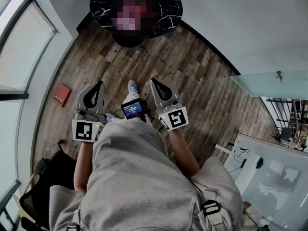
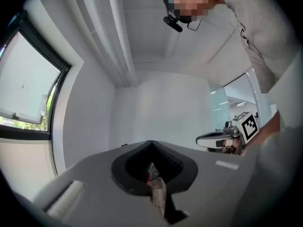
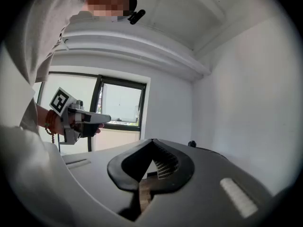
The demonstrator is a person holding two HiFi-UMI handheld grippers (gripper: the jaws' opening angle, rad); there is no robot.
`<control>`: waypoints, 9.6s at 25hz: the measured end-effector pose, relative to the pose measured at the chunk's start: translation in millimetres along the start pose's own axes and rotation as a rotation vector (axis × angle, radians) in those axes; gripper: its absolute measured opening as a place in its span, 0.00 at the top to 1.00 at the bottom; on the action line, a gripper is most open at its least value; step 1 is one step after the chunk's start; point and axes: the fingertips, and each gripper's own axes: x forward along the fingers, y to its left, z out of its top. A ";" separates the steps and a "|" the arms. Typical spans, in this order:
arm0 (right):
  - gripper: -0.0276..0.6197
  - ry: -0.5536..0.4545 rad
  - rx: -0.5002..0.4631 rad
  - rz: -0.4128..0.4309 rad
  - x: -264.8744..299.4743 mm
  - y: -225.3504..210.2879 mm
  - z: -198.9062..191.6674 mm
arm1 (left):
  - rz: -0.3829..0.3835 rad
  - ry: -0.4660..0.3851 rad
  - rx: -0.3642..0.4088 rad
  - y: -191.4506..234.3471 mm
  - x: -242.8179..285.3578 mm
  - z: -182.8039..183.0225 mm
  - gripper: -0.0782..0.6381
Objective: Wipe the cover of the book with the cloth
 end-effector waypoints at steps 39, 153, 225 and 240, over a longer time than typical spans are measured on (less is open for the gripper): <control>0.74 0.390 -0.105 0.323 379.8 -300.8 -193.8 | -0.208 0.371 0.162 93.8 340.5 -181.6 0.88; 0.83 1.026 -0.148 0.502 470.6 -304.5 -370.6 | -0.395 0.874 0.316 183.5 478.1 -407.0 0.40; 0.84 0.969 -0.221 0.476 561.9 -348.5 -358.9 | -0.322 0.910 0.201 190.4 472.8 -403.7 0.41; 0.84 1.010 -0.252 0.536 554.4 -339.0 -358.5 | -0.319 0.918 0.183 190.2 473.4 -403.8 0.40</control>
